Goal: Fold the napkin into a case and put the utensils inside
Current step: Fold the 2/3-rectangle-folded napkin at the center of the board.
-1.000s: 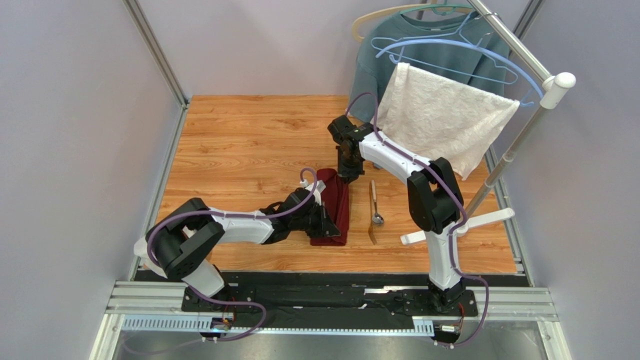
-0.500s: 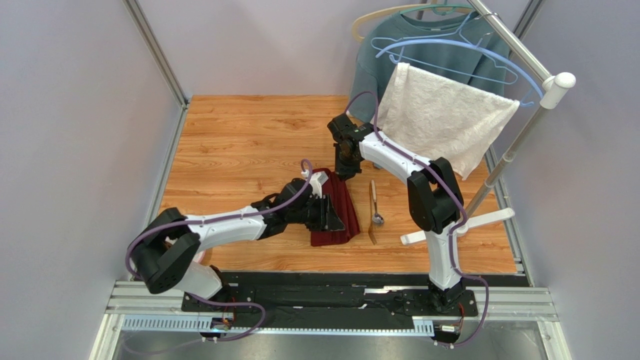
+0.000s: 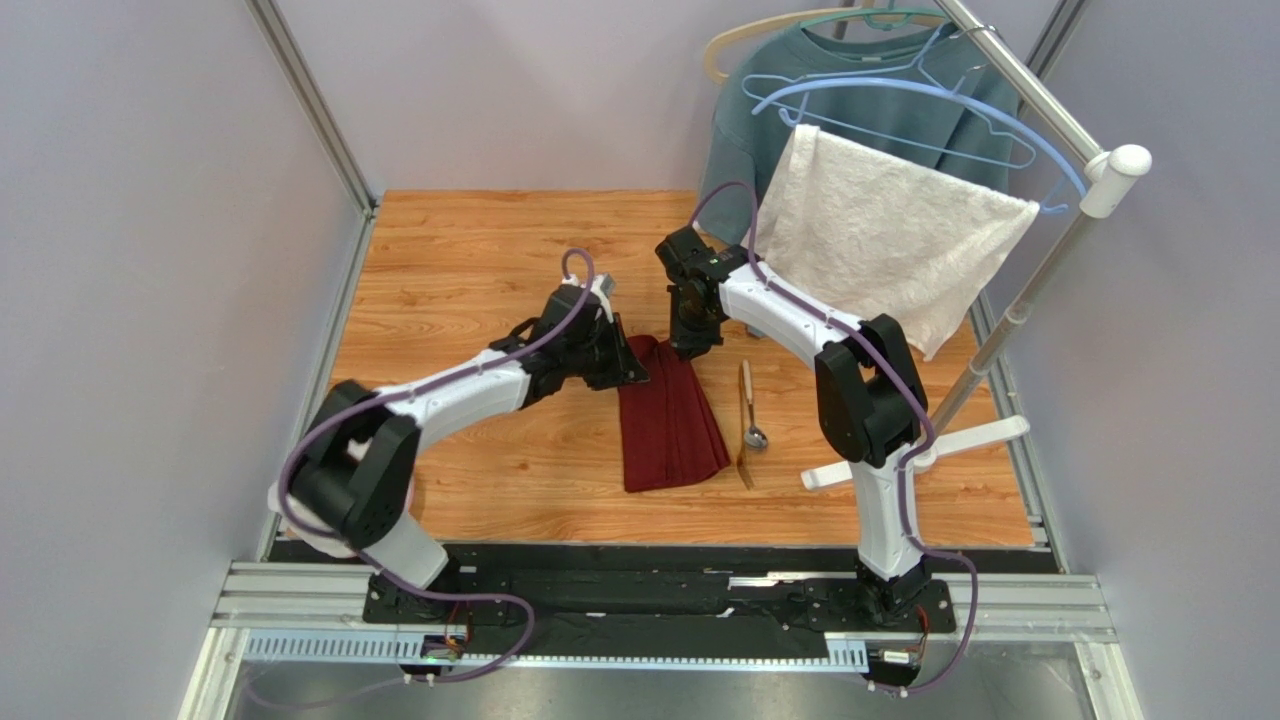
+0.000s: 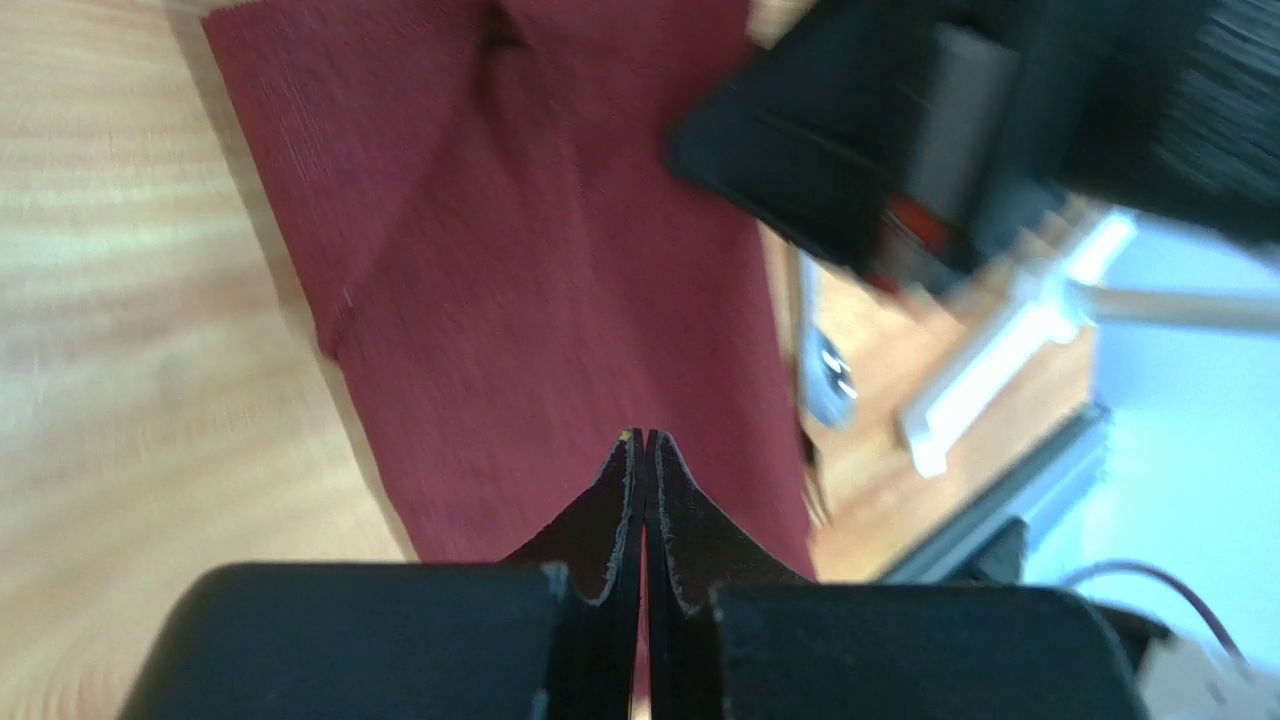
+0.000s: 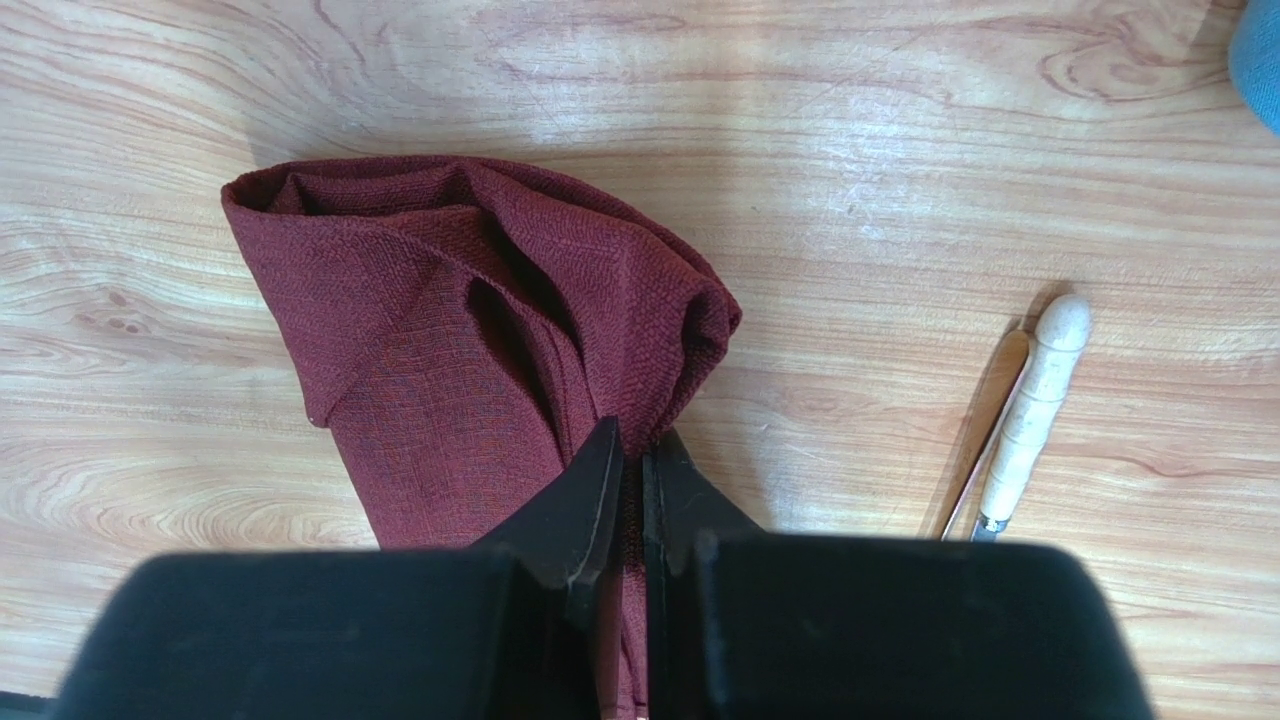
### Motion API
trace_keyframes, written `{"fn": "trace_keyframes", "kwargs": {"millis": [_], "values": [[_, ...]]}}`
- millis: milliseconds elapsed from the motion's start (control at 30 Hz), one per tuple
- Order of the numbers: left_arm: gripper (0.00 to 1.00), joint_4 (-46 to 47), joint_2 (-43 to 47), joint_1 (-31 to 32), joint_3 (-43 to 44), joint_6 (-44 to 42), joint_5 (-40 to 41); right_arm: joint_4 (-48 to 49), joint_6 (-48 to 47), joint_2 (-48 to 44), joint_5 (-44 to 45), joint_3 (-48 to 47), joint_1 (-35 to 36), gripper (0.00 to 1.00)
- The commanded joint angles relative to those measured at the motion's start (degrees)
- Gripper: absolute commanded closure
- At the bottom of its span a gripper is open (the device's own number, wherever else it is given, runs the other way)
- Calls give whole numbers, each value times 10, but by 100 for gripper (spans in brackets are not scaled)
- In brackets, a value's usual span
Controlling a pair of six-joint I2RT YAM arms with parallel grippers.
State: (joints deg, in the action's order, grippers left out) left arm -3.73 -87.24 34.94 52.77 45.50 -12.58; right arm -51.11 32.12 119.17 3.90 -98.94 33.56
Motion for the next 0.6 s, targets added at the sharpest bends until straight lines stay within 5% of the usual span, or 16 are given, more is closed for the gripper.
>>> {"fn": "trace_keyframes", "kwargs": {"millis": [0, 567], "values": [[100, -2, -85, 1, 50, -13, 9, 17, 0, -6, 1, -11, -3, 100], [100, -17, -238, 0, 127, -1, 30, 79, 57, -15, -106, 13, 4, 100]]}}
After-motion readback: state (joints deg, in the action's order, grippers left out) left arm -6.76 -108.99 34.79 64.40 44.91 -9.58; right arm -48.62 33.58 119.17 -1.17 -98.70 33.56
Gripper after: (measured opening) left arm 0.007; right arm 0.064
